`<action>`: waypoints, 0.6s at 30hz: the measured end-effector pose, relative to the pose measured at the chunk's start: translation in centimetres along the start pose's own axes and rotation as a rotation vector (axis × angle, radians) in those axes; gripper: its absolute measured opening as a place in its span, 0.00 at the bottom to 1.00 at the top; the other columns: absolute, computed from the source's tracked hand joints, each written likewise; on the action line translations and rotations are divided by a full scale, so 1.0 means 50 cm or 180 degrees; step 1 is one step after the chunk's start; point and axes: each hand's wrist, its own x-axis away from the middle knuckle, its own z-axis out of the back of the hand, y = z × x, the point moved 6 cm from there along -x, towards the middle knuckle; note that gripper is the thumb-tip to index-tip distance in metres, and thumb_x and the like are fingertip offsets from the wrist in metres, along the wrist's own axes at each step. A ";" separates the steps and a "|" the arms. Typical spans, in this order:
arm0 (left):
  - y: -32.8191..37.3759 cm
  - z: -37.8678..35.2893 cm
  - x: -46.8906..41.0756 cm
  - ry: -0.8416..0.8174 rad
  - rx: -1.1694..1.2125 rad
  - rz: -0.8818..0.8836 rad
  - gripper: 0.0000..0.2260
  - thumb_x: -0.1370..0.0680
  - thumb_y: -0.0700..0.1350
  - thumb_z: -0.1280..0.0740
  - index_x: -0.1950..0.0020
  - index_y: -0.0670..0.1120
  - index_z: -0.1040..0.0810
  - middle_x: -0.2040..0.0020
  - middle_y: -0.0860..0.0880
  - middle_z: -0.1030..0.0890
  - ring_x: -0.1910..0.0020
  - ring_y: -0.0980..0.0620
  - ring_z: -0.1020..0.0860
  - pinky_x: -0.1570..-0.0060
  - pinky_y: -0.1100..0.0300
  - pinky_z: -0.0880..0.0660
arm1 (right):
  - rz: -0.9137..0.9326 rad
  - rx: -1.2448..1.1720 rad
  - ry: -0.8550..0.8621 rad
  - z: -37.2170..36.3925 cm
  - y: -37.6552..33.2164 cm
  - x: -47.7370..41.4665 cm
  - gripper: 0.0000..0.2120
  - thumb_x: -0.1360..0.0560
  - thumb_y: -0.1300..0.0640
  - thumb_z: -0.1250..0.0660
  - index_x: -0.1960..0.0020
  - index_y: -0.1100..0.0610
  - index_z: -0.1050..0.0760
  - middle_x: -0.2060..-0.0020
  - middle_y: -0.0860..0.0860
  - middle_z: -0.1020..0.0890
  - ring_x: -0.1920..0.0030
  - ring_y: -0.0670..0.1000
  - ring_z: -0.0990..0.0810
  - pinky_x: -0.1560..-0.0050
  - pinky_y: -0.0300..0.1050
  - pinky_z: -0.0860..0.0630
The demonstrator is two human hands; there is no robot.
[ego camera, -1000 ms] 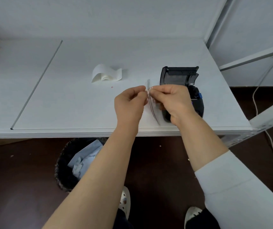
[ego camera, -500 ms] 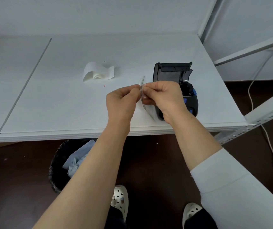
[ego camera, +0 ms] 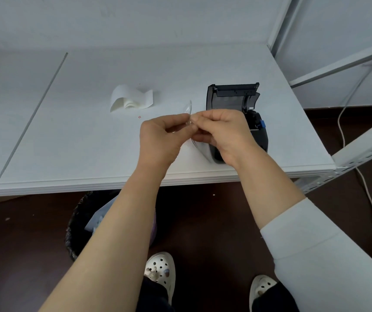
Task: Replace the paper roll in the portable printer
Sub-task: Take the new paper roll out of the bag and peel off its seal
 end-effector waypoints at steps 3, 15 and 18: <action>0.005 0.004 -0.003 0.0059 -0.0283 -0.0217 0.12 0.30 0.39 0.27 0.48 0.40 0.18 0.57 0.49 0.17 0.60 0.62 0.19 0.56 0.71 0.24 | -0.0026 0.0035 -0.0098 0.001 0.000 -0.001 0.04 0.27 0.65 0.33 0.55 0.65 0.20 0.66 0.56 0.19 0.66 0.49 0.19 0.64 0.39 0.19; 0.000 0.009 -0.005 0.0504 -0.0404 -0.0183 0.06 0.28 0.38 0.32 0.54 0.42 0.17 0.63 0.50 0.18 0.54 0.46 0.17 0.47 0.52 0.21 | 0.0449 0.0824 0.0036 -0.018 -0.021 0.001 0.05 0.25 0.66 0.36 0.58 0.62 0.21 0.71 0.52 0.22 0.76 0.40 0.25 0.75 0.33 0.27; -0.004 0.018 -0.009 0.0608 -0.0243 -0.0031 0.06 0.29 0.36 0.34 0.57 0.42 0.18 0.68 0.51 0.19 0.60 0.45 0.18 0.48 0.49 0.20 | 0.0487 0.1044 0.0253 -0.007 -0.025 -0.004 0.06 0.23 0.63 0.39 0.56 0.59 0.24 0.69 0.50 0.21 0.72 0.44 0.23 0.78 0.33 0.28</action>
